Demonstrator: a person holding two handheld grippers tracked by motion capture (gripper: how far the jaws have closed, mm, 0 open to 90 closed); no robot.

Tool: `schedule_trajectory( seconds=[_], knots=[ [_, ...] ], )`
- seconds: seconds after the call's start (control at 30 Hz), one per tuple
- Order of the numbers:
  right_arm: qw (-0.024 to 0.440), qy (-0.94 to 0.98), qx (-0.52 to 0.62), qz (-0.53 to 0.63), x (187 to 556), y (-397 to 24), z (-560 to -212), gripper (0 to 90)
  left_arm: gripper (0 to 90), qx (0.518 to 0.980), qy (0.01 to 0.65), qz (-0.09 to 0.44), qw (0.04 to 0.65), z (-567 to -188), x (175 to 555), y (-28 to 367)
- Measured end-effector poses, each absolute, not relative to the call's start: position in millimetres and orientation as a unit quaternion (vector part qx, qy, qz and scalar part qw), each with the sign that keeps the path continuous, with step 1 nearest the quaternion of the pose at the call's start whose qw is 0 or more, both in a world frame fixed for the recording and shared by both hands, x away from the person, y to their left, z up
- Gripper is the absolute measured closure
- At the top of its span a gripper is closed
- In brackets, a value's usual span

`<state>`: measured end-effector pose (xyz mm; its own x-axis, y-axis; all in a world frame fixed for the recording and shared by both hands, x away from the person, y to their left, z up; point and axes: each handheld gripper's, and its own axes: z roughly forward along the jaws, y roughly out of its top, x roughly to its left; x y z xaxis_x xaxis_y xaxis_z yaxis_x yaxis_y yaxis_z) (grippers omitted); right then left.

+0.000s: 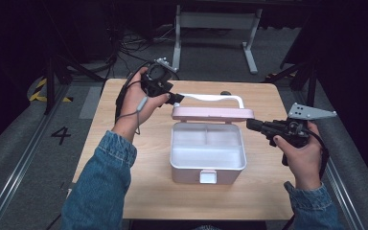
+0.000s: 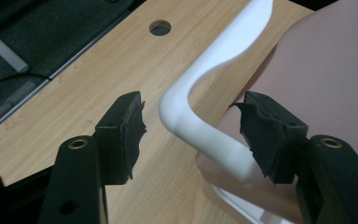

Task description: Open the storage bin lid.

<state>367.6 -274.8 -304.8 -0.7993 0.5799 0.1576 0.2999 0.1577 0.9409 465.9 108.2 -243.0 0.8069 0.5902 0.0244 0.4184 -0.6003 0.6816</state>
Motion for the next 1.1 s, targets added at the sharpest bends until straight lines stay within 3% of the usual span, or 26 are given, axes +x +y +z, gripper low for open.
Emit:
schedule_trajectory(
  seconds=[0.37, 0.7, 1.1],
  knots=[
    [0.103, 0.742, 0.302, 0.589, 370, -276, -303, 90.0, 38.6, 0.882, 0.271, 0.141, 0.36, -235, 426, 140],
    [0.103, 0.738, 0.306, 0.593, 376, -275, -302, 90.0, 36.9, 0.87, 0.277, 0.149, 0.38, -252, 394, 158],
    [0.102, 0.739, 0.306, 0.591, 378, -275, -301, 90.0, 34.9, 0.847, 0.274, 0.158, 0.427, -279, 376, 151]
  ],
)
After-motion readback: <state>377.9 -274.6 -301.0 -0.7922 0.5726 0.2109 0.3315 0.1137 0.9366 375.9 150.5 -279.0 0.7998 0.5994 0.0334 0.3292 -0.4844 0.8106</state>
